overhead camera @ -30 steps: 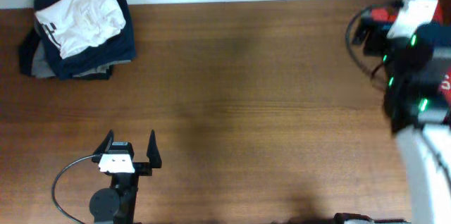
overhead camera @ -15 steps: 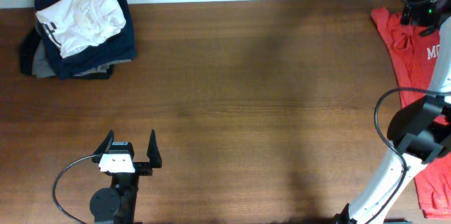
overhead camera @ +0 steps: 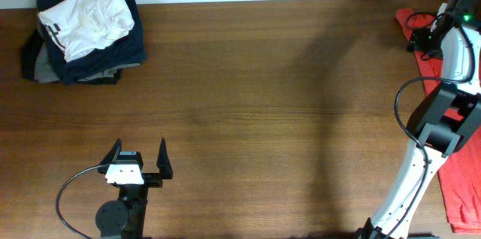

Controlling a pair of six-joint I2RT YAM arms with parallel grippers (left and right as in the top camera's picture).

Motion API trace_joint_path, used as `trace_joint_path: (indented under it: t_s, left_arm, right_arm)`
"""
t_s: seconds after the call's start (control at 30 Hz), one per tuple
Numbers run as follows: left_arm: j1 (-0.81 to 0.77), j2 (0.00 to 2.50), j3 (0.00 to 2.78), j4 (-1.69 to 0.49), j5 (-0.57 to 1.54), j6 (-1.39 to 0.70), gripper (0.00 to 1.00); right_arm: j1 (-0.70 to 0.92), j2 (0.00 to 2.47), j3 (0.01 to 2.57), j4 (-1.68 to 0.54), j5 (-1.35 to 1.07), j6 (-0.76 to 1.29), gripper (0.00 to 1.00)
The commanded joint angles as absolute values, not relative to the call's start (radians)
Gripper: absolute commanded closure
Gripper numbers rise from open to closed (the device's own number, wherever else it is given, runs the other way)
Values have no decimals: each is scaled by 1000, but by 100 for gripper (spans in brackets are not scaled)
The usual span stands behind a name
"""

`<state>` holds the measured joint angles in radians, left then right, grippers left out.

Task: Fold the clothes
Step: 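Grasp the red t-shirt with the right gripper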

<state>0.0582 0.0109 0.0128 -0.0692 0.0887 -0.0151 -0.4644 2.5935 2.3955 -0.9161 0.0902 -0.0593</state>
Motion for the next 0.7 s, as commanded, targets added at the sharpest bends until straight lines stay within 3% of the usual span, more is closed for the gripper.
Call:
trace_joint_path:
  t_s: [0.0, 0.17, 0.5, 0.57, 0.67]
  left_arm:
    - [55, 6, 9, -73, 89, -10, 1]
    - [55, 6, 9, -73, 89, -10, 1]
    - [55, 6, 9, -73, 89, -10, 1]
    - [55, 6, 9, -73, 89, -10, 1]
    - [55, 6, 9, -73, 89, -10, 1]
  right_arm:
    - [-495, 2612, 2386, -906, 102, -43, 19]
    - [-493, 2612, 2364, -882, 49, -43, 28]
    - [-490, 2646, 2360, -822, 30, -17, 28]
    - [-489, 2646, 2360, -800, 30, -17, 46]
    - [-489, 2644, 2361, -789, 31, -12, 59]
